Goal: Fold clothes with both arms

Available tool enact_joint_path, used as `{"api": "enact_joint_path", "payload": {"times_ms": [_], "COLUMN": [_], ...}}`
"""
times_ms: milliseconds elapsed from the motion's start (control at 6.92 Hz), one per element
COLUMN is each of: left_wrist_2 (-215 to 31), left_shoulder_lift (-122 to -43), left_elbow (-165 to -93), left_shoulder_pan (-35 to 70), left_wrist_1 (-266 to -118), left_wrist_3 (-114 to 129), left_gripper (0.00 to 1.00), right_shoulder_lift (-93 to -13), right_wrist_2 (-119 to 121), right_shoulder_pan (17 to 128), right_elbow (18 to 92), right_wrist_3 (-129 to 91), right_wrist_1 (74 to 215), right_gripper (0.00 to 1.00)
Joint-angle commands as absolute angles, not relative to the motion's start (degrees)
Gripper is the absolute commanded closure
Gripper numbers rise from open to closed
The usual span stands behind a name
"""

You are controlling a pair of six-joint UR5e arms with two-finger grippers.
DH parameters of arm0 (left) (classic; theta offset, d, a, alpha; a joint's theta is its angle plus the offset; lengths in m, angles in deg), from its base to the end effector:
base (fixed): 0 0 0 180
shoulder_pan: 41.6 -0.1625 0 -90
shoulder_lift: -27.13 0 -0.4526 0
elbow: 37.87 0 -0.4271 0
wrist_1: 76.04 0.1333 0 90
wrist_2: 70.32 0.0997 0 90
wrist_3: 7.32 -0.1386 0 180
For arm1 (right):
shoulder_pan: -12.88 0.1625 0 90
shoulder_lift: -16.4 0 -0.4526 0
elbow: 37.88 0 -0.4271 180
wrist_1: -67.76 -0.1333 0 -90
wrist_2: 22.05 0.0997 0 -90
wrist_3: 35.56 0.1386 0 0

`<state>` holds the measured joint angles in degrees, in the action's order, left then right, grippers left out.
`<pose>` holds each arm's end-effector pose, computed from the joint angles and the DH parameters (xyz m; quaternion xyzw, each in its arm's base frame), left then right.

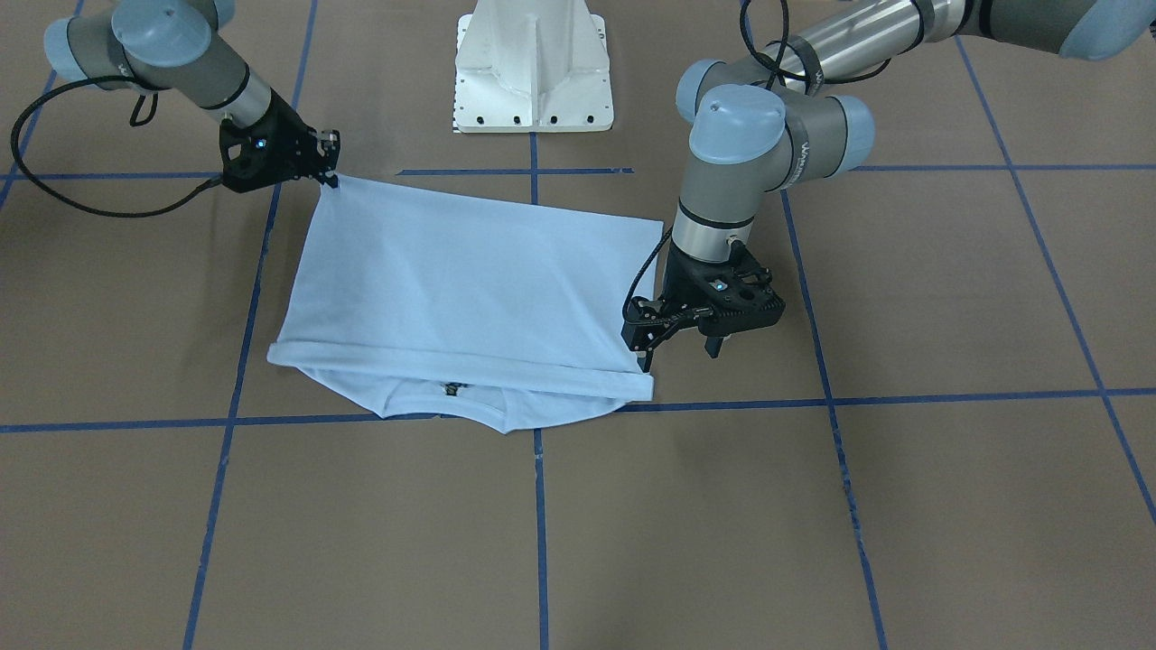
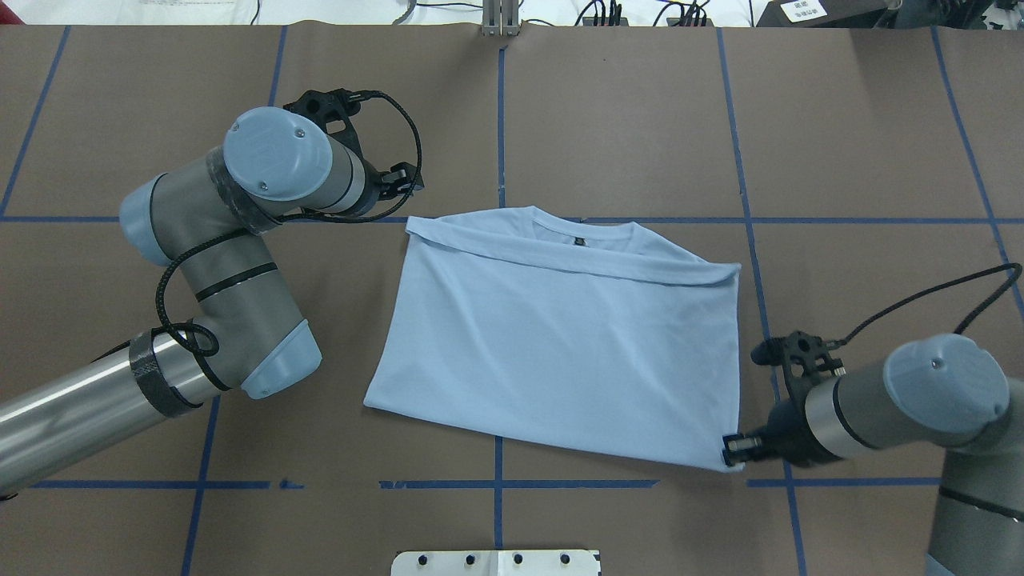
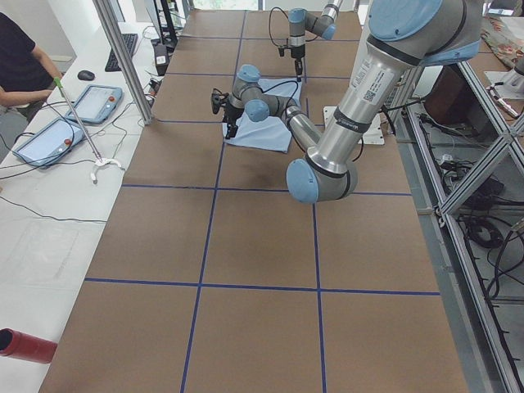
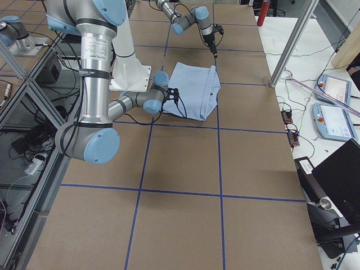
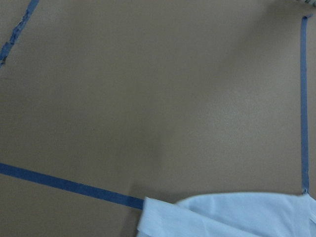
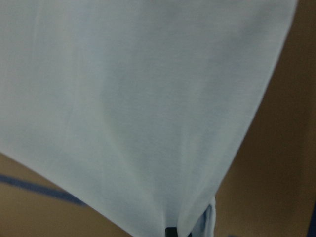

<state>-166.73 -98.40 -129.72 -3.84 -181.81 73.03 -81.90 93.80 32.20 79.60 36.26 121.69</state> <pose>0.5385 -0.5661 0.2744 0.1338 0.4291 -0.1926 0.8723 -0.4453 -0.2333 0.4592 -0.0424 -0.4917 -0.0951 0.8645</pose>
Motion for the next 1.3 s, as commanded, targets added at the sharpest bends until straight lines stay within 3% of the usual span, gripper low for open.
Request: {"api": "enact_joint_path", "payload": {"times_ms": [0,144,578,867,1155], "left_wrist_2": [-166.5,-166.5,-172.1,-171.4,-168.0], "left_shoulder_lift": [-97.9,-97.8,-94.5,-89.4,-89.8], "left_elbow": [-131.3,-132.2,-137.4,-143.5,-144.0], "left_shoulder_pan": [-4.2,-4.5,-8.9,-18.4,-24.5], "left_wrist_1": [-181.7,-181.6,-181.4,-181.2,-174.3], "left_wrist_3": [73.1,73.1,81.2,98.0,107.2], "left_gripper": [0.0,0.0,0.0,0.03,0.06], "right_shoulder_lift": [-85.4,-85.5,-84.8,-82.0,-78.4], "right_wrist_2": [94.7,95.6,94.9,94.2,93.6], "right_shoulder_pan": [20.2,19.4,31.4,43.1,49.2], "right_elbow": [82.9,83.0,84.2,83.2,80.4], "right_wrist_3": [36.3,36.3,36.2,35.9,35.5], "right_wrist_1": [121.6,121.6,117.6,115.9,115.9], "right_gripper": [0.74,0.01,0.0,0.0,0.0]}}
